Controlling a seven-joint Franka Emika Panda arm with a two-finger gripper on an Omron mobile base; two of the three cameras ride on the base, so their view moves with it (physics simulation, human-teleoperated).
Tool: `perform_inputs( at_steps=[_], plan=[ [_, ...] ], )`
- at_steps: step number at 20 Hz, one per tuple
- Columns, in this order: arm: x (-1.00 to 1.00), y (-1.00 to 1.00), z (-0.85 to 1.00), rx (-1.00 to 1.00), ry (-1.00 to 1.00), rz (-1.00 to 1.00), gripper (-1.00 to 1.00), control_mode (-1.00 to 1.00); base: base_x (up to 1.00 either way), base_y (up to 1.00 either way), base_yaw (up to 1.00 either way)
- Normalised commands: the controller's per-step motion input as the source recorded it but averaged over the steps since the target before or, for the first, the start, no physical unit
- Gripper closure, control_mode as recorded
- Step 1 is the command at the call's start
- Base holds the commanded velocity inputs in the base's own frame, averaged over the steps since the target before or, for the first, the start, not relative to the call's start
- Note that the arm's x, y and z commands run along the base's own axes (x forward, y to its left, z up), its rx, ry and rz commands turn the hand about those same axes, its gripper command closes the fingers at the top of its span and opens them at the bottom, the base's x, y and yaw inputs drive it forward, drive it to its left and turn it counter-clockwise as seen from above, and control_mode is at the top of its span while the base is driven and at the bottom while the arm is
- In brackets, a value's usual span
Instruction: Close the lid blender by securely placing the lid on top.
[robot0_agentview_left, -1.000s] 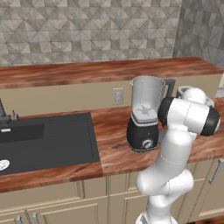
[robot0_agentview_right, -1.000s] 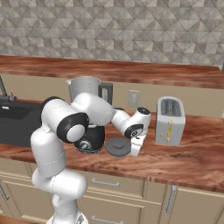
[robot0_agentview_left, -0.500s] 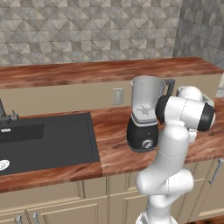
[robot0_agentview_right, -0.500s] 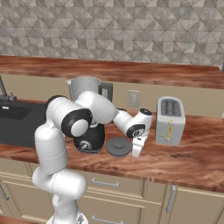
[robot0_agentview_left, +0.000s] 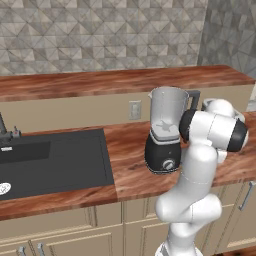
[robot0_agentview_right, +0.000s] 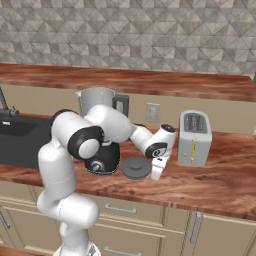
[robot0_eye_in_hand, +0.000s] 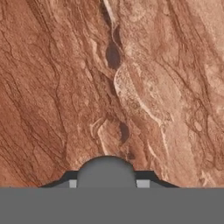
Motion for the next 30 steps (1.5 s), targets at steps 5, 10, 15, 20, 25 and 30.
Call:
perform_inputs(
  at_steps=[5,10,15,20,25,30],
  plan=[
    [-0.06,0.00,0.61,0.00,-0.05,-0.10,1.00,-1.00,0.00,0.00,0.00],
    [-0.06,-0.02,0.91,0.00,-0.04,-0.08,1.00,-1.00,0.00,0.00,0.00],
    [-0.15,-0.10,0.91,0.00,-0.13,-0.04,1.00,-1.00,0.00,0.00,0.00],
    [-0.39,-0.23,0.94,0.00,-0.22,-0.03,1.00,-1.00,0.00,0.00,0.00],
    [-0.47,-0.18,1.00,0.00,-0.25,-0.03,1.00,-1.00,0.00,0.00,0.00],
    [-0.21,0.00,0.97,0.00,-0.21,0.00,1.00,-1.00,0.00,0.00,0.00]
  ],
)
